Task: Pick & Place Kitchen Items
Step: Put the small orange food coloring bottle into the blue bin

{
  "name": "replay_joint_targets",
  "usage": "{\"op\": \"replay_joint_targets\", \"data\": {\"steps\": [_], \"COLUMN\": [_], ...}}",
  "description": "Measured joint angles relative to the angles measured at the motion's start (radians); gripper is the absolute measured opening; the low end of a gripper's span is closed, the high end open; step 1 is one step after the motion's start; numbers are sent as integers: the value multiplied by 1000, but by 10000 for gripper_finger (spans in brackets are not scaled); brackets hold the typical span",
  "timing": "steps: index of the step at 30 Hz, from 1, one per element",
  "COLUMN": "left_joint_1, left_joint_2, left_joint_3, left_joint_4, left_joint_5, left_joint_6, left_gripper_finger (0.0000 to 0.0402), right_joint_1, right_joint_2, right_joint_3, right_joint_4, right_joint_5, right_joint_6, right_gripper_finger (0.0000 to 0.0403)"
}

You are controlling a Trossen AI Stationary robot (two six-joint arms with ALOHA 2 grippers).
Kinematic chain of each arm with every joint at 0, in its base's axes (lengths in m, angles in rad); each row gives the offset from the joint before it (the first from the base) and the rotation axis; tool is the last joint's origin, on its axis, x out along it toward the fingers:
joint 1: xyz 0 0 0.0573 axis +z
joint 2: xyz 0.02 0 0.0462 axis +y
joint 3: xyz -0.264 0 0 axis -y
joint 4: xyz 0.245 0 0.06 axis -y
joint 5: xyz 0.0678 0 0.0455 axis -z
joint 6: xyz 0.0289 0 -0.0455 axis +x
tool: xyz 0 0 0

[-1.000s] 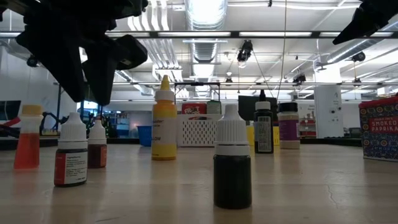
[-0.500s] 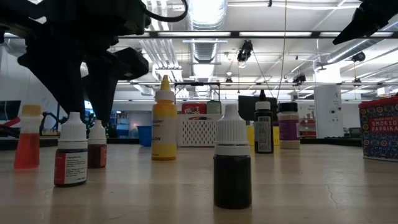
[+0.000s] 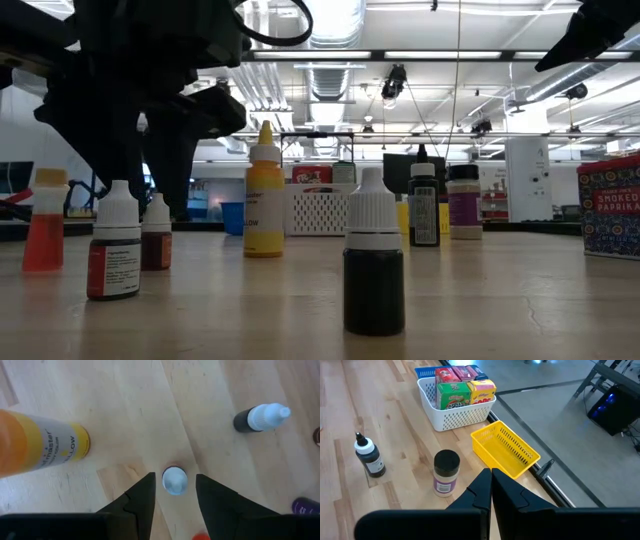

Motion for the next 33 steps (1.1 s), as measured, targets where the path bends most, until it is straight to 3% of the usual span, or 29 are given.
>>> {"op": "replay_joint_targets", "data": {"steps": [17, 33], "left_joint_1": [0, 0], "left_joint_2": [3, 12], "left_joint_3": [-1, -4], "left_joint_4": [22, 24], "left_joint_5": [0, 0], "left_joint_6": [-3, -4], "left_gripper_finger": [146, 104], "right_joint_1": [0, 0], "right_joint_2": [0, 0], "right_joint_3": [0, 0], "right_joint_4": [0, 0], "right_joint_5": [0, 0], "right_joint_6": [-1, 0], "right_gripper_finger": [8, 8]}}
